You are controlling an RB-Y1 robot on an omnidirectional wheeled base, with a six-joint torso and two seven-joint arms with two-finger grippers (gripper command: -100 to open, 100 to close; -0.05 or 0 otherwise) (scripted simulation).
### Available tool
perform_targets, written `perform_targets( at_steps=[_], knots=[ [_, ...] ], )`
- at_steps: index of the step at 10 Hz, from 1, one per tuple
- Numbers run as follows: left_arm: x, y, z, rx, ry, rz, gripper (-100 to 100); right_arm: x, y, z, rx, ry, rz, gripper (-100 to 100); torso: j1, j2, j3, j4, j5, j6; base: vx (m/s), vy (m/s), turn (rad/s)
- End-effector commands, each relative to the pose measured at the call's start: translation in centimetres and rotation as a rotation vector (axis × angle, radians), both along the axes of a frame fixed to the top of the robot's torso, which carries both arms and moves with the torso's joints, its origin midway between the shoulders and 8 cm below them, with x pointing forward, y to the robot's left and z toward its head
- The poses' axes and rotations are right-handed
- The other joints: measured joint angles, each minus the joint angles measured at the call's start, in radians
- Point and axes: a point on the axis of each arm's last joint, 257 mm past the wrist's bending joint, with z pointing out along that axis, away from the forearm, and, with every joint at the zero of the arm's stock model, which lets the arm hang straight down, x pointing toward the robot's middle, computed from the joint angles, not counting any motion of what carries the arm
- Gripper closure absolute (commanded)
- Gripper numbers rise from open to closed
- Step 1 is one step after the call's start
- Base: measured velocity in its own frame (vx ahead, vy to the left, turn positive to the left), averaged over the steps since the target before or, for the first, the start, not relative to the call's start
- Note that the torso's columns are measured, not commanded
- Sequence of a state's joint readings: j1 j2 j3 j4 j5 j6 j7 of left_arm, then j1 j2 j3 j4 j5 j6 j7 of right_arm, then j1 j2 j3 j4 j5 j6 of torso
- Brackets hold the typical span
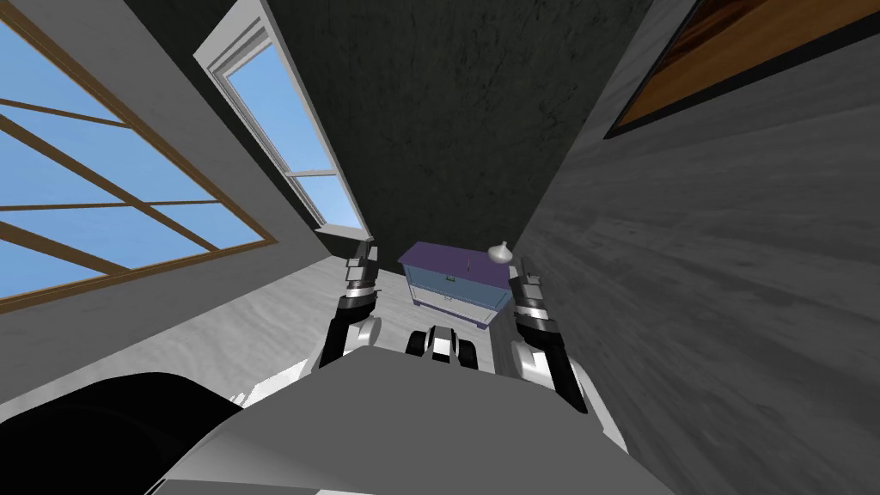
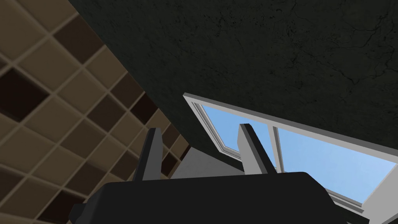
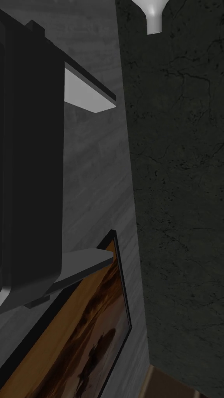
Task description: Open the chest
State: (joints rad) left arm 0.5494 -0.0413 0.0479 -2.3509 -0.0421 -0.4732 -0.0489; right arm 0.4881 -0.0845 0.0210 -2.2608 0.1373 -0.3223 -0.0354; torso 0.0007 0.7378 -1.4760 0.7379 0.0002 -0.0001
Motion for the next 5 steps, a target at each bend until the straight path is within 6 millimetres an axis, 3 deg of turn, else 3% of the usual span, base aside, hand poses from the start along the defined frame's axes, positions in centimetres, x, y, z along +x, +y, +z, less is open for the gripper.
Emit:
perform_targets(
  at_steps=[1,2,3,5],
  knots=[
    [0.0,0.0,0.0,0.000,0.000,0.000,0,1.7,0.5,-2.7,-0.060,0.091,0.000,-100,-0.001,0.000,0.000,0.000,0.000,0.000,0.003,0.026,0.073],
    [0.0,0.0,0.0,0.000,0.000,0.000,0,2.5,0.9,-4.7,-0.098,0.148,-0.002,-100,-0.001,0.000,0.000,0.000,0.000,0.000,0.006,0.035,0.138],
    [0.0,0.0,0.0,0.000,0.000,0.000,0,2.5,0.9,-4.8,-0.098,0.151,-0.003,-100,0.000,0.000,0.000,0.000,0.000,0.000,0.009,0.027,0.028],
    [0.0,0.0,0.0,0.000,0.000,0.000,0,3.9,1.5,-9.0,-0.165,0.269,-0.009,-100,-0.001,0.000,0.000,0.000,0.000,0.000,0.009,0.037,0.093]
  ],
)
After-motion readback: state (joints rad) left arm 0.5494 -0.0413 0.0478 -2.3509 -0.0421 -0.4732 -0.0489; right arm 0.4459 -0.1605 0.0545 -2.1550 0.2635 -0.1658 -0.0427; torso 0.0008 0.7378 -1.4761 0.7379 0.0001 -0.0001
